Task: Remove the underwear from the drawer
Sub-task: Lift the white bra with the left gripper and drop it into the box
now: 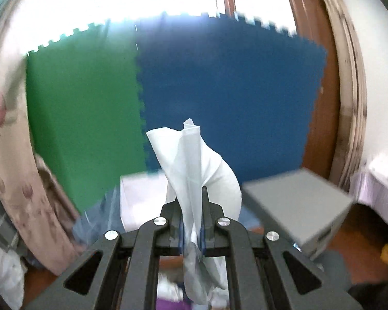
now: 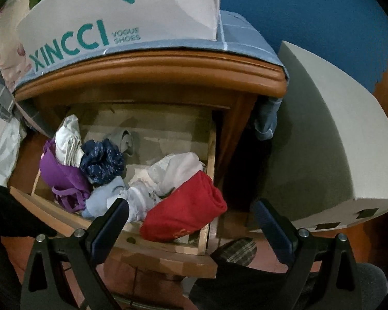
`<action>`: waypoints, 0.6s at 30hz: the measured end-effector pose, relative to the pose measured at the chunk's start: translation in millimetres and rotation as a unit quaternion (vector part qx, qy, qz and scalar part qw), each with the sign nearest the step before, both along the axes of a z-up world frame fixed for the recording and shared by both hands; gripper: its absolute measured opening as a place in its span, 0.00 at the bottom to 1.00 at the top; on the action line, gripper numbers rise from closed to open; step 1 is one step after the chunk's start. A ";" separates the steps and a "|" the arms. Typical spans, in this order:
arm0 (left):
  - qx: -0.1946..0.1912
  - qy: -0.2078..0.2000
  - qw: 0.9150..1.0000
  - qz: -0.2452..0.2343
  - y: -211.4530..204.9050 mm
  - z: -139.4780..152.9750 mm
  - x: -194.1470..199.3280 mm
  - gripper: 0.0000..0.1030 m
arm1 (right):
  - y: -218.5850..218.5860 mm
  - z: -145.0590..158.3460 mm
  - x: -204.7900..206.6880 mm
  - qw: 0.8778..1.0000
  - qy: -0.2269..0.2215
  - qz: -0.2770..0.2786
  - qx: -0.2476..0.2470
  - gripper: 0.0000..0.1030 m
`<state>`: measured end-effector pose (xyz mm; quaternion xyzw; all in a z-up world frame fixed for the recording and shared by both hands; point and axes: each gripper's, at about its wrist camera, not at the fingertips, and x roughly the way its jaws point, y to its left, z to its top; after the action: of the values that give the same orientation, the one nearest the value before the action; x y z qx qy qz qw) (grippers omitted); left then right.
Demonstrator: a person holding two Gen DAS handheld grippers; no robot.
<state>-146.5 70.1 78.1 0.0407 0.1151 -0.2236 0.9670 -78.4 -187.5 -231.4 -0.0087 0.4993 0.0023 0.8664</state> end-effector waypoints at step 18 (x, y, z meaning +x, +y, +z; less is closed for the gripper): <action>-0.044 -0.160 0.980 0.112 -13.5 110.6 107.2 0.07 | 7.0 -7.2 -0.1 1.000 0.001 0.016 -0.001 0.97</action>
<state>-39.3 56.6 188.7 0.0200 -0.0475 -0.1089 0.9927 -78.5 -180.5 -238.6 -0.0175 0.5002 0.0162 0.8656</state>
